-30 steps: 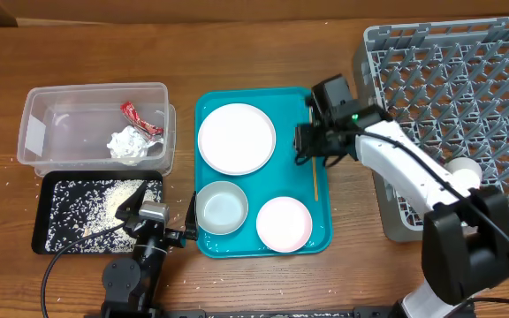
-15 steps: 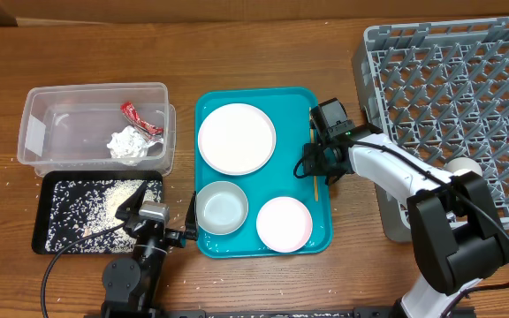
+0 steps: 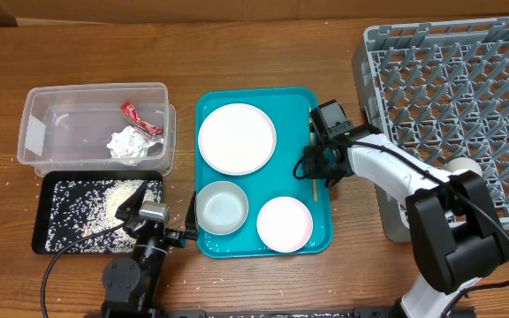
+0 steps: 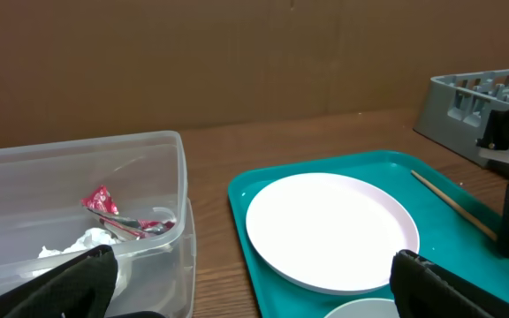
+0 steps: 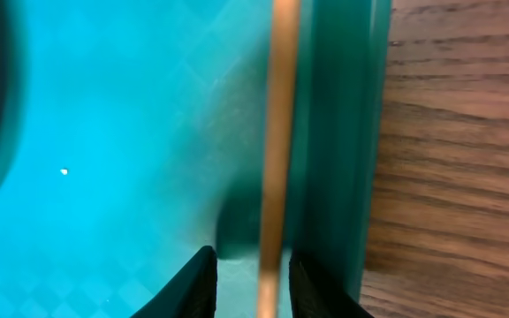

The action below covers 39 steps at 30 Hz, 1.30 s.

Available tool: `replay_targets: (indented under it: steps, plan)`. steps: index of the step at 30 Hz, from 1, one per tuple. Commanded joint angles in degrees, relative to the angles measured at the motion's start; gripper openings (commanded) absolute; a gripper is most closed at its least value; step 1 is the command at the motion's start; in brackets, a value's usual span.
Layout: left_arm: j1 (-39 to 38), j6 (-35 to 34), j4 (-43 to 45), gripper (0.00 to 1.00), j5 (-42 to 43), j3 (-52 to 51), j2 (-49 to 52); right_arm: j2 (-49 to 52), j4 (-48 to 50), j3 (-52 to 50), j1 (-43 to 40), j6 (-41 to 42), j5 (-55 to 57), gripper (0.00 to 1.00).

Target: Sort waste into correct bins and load items into the dishwasher

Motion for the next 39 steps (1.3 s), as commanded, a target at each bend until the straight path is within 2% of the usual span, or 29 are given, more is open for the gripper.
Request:
replay_targets:
  steps: [1, 3, 5, 6, 13, 18, 22, 24, 29, 35, 37, 39]
  plan:
    - [0.42, 0.66, 0.0, 1.0, 0.44, -0.28, -0.61, 4.02, 0.0, -0.39, -0.09, -0.85, 0.5, 0.27]
    - [0.42, 0.66, 0.0, 1.0, 0.44, -0.28, -0.61, 4.24, -0.17, -0.33, -0.09, -1.57, 0.5, 0.12]
    - [0.42, 0.66, 0.0, 1.0, 0.44, -0.28, -0.61, 3.8, -0.79, 0.83, -0.09, -1.57, 0.5, 0.05]
    - [0.42, 0.66, 0.0, 1.0, 0.44, -0.28, -0.61, 3.54, -1.38, 1.44, -0.11, -1.57, 0.5, 0.04]
    - [0.42, 0.66, 0.0, 1.0, 0.44, -0.28, -0.61, -3.32, -10.45, 11.78, -0.2, -2.14, 1.68, 0.04]
    - [0.42, 0.68, 0.0, 1.0, 0.44, -0.28, -0.61, -11.04, -14.67, 16.74, -1.42, -3.19, 12.9, 0.04]
    - [0.42, 0.66, 0.0, 1.0, 0.44, -0.28, -0.61, -15.28, -16.7, 16.76, -5.16, -10.47, 21.22, 0.04]
    - [0.42, 0.68, 0.0, 1.0, 0.44, -0.28, -0.61, -15.47, -17.46, 16.76, -7.67, -13.0, 24.15, 0.04]
    - [0.42, 0.66, 0.0, 1.0, 0.44, -0.28, -0.61, -13.42, -18.1, 15.5, -14.67, -20.94, 22.77, 0.04]
    - [0.42, 0.66, 0.0, 1.0, 0.44, -0.28, -0.61, -9.22, -17.66, 13.38, -15.61, -21.18, 25.79, 0.04]
    - [0.42, 0.66, 0.0, 1.0, 0.44, -0.28, -0.61, -9.53, -18.43, 13.94, -13.88, -21.16, 25.81, 0.11]
    - [0.42, 0.66, 0.0, 1.0, 0.44, -0.31, -0.61, -10.16, -20.37, 15.08, -11.61, -21.14, 26.34, 0.26]
